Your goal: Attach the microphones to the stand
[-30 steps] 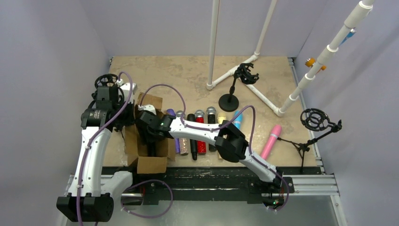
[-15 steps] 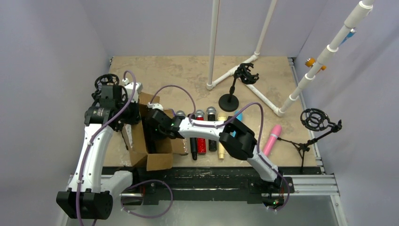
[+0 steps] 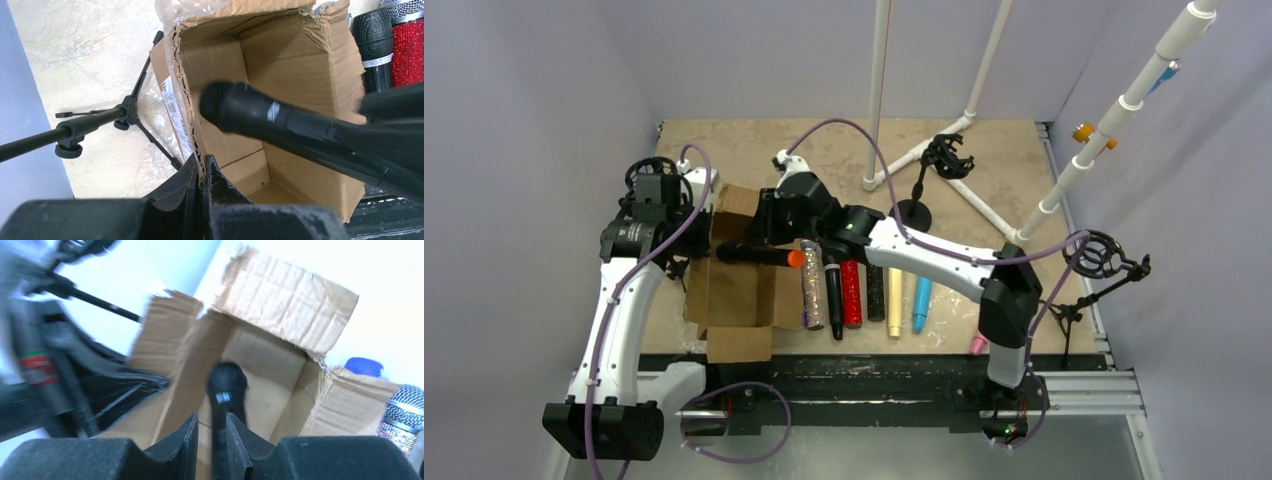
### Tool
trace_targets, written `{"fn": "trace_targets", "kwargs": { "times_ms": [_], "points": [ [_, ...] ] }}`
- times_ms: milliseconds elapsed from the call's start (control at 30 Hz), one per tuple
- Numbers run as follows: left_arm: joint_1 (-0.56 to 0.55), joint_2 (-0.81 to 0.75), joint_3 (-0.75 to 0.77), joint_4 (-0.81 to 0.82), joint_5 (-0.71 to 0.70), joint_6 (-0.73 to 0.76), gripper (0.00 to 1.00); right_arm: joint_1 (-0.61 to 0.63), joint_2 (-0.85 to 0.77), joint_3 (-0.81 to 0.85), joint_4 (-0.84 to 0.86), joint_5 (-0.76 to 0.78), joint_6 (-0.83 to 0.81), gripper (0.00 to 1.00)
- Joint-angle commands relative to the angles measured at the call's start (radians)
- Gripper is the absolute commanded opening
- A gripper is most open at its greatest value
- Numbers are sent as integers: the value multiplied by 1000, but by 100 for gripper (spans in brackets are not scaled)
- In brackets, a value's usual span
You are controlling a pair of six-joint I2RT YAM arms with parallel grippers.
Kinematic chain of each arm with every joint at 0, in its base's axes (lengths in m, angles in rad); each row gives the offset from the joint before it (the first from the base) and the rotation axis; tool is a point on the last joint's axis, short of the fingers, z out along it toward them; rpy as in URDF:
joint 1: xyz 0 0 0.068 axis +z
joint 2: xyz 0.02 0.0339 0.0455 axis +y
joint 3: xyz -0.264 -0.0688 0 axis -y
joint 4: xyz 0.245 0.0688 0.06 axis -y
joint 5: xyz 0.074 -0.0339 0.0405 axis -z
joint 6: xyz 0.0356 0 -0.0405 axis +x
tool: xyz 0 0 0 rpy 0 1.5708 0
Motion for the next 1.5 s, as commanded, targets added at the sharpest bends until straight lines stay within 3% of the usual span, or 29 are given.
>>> {"fn": "trace_targets", "kwargs": {
  "times_ms": [0,167,333,400,500,633,733,967,1300,1467],
  "points": [
    [-2,21,48,11,30,-6,0,-15,-139,-53,45,-5,-28,0],
    [-6,83,121,11,91,-52,0,-44,-240,-125,19,-4,-45,0],
    [-14,124,152,9,91,-67,0,-48,-204,-108,-71,-52,-124,2],
    [-17,113,136,15,91,-68,0,-46,-150,-62,-158,-65,-197,14],
    [-16,96,108,22,82,-63,0,-28,-87,-22,-217,-100,-256,44],
    [-16,86,85,24,83,-59,0,54,-49,23,-189,-76,-309,57],
    [-16,88,87,20,85,-59,0,103,13,87,-198,-66,-327,60],
    [-16,86,92,9,91,-63,0,150,103,48,-68,-115,-335,66],
    [-16,81,80,10,101,-62,0,212,221,59,7,92,-396,72],
    [-16,80,79,8,102,-56,0,213,263,75,15,106,-411,71]
  ]
}}
